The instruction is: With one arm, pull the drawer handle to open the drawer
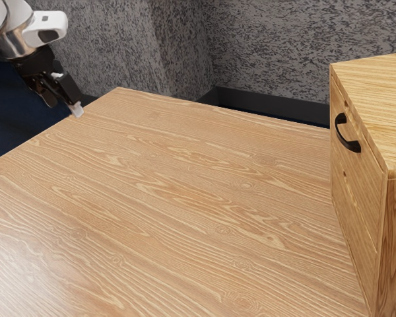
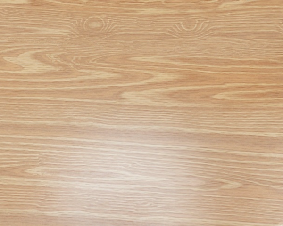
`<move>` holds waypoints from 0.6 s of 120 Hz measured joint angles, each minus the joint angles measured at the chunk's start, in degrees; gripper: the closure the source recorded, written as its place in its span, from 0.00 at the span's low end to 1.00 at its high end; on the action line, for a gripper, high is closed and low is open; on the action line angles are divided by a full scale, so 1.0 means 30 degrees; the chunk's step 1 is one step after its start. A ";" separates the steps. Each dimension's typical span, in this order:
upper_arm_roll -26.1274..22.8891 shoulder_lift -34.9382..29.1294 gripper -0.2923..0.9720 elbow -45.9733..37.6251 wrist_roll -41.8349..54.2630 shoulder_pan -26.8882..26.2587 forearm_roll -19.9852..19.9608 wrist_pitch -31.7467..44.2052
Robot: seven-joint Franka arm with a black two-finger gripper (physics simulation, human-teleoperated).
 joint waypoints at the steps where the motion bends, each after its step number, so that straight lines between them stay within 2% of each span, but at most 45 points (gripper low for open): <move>1: -0.0002 0.0002 0.25 0.0000 0.0045 -0.0151 0.0000 0.0000; 12: 0.0011 0.0009 0.25 0.0000 0.0506 -0.1381 -0.0083 0.0004; 23: 0.0032 -0.0002 0.25 0.0000 0.0906 -0.1606 -0.0145 0.0008; 32: -0.0027 -0.0070 0.25 0.0235 0.1201 -0.1122 -0.0117 -0.0027; 40: -0.0429 -0.0900 0.25 0.3333 0.1451 -0.0590 0.0117 -0.0713; 47: -0.1177 -0.1251 0.25 0.4601 0.1645 0.0512 0.0260 -0.1221; 58: -0.1819 -0.1188 0.25 0.4674 0.1912 0.1743 0.0384 -0.1838; 72: -0.2180 -0.1164 0.25 0.4178 0.2197 0.1969 0.0332 -0.2710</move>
